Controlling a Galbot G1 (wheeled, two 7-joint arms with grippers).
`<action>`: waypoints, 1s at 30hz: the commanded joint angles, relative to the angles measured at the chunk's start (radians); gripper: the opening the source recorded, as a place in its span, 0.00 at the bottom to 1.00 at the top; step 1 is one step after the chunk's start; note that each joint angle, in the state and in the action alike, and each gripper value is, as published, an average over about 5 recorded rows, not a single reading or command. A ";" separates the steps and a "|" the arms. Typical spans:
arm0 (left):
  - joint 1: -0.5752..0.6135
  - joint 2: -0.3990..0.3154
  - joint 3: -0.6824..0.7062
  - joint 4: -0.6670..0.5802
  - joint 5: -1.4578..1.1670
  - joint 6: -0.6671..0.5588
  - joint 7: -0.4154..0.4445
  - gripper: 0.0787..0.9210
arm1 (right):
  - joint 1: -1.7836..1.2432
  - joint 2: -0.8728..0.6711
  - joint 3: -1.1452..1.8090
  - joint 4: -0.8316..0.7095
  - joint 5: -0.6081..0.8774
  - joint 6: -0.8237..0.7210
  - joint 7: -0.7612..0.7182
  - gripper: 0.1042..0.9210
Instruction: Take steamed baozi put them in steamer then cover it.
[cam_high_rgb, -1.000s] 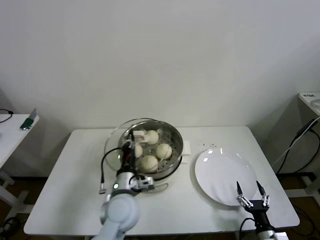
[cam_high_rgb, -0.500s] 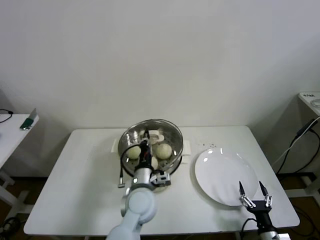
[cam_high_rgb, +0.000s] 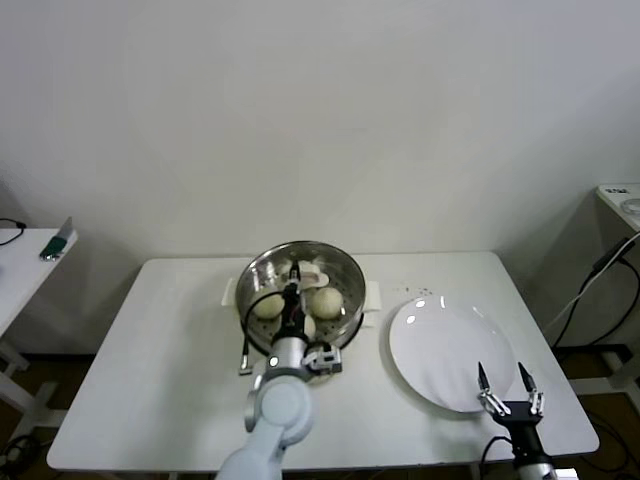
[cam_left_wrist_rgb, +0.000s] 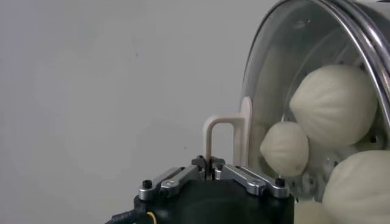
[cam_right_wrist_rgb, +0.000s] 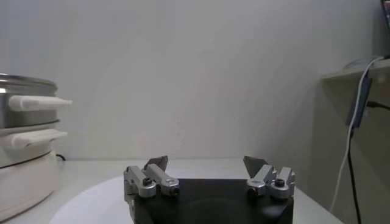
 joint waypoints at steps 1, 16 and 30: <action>-0.008 0.005 0.005 -0.006 0.029 -0.004 0.004 0.07 | -0.001 0.003 -0.002 0.002 -0.004 0.004 0.000 0.88; 0.037 0.091 0.046 -0.217 -0.103 0.024 0.094 0.54 | 0.007 0.006 -0.012 0.010 -0.021 -0.036 -0.008 0.88; 0.258 0.217 -0.280 -0.429 -0.915 -0.174 -0.210 0.88 | -0.030 0.012 -0.030 0.081 -0.071 -0.047 0.085 0.88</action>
